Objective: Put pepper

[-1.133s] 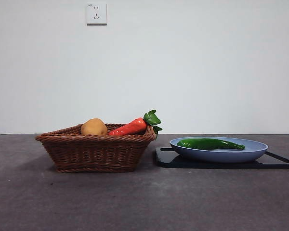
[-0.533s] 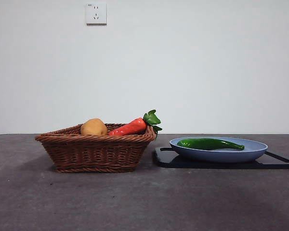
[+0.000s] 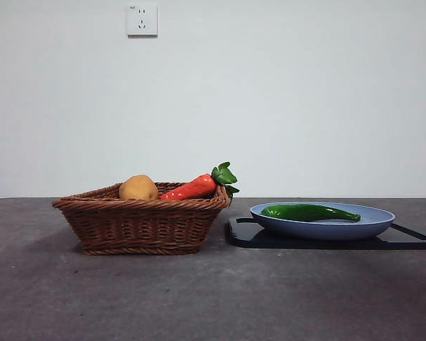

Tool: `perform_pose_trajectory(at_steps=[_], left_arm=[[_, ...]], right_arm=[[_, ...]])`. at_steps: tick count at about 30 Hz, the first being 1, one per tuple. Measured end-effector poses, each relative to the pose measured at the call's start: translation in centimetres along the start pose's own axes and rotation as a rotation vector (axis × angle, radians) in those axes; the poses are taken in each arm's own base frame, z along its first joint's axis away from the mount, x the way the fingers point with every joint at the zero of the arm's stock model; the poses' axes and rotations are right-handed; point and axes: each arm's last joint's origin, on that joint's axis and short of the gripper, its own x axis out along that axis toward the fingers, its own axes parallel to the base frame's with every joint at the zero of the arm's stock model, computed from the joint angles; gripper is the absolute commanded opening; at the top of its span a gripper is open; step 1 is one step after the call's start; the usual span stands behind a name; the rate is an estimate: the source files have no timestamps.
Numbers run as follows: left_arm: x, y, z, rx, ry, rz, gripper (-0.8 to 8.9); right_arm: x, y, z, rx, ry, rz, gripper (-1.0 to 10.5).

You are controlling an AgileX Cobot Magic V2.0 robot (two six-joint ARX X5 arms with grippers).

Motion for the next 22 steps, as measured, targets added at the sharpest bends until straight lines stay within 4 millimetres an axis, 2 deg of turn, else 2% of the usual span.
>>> perform_pose_trajectory(at_steps=[3, 22], left_arm=[[0.0, 0.0, 0.0, 0.0, 0.0, 0.0, 0.08], [0.0, 0.0, 0.0, 0.0, 0.0, 0.0, 0.08]], right_arm=[[0.02, -0.11, -0.94, 0.016, 0.043, -0.005, 0.1], [0.06, -0.12, -1.08, 0.03, 0.064, -0.008, 0.1]])
